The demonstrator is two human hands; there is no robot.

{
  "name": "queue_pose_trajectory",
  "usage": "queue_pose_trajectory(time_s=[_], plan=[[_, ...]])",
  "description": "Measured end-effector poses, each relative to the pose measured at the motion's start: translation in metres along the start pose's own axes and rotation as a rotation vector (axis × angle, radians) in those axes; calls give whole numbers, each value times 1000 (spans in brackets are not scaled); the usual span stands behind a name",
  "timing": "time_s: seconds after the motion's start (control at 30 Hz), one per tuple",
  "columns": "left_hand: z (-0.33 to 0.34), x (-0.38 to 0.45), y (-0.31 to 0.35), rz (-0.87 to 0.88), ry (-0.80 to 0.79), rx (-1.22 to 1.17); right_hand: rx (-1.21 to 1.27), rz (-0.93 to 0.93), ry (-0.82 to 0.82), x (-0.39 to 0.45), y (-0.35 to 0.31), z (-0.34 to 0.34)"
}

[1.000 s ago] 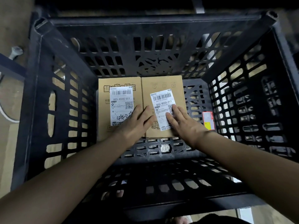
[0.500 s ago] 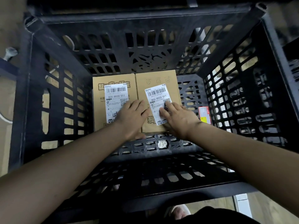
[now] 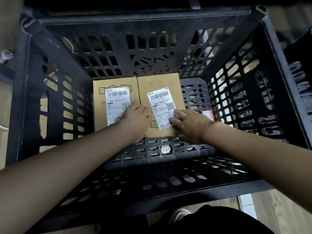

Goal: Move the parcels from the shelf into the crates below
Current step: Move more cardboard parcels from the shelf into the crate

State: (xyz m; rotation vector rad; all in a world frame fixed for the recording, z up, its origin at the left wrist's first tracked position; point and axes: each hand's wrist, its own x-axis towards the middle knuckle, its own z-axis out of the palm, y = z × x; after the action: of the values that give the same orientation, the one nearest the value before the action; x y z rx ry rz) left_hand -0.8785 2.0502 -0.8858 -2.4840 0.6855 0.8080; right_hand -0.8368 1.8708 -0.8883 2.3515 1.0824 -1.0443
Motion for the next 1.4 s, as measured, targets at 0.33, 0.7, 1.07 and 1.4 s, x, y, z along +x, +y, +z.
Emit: queue_pose_trajectory(time_s=[0.33, 0.7, 1.07, 1.4], plan=[[8, -5, -3, 41, -119, -120, -7, 4, -100, 0, 5, 1], [12, 24, -15, -105, 64, -263, -4, 97, 94, 25, 9, -12], [-66, -47, -35, -220, 14, -358, -20, 107, 98, -44, -7, -77], [-285, -276, -122, -281, 241, -471, 120, 131, 305, -285, -45, -292]])
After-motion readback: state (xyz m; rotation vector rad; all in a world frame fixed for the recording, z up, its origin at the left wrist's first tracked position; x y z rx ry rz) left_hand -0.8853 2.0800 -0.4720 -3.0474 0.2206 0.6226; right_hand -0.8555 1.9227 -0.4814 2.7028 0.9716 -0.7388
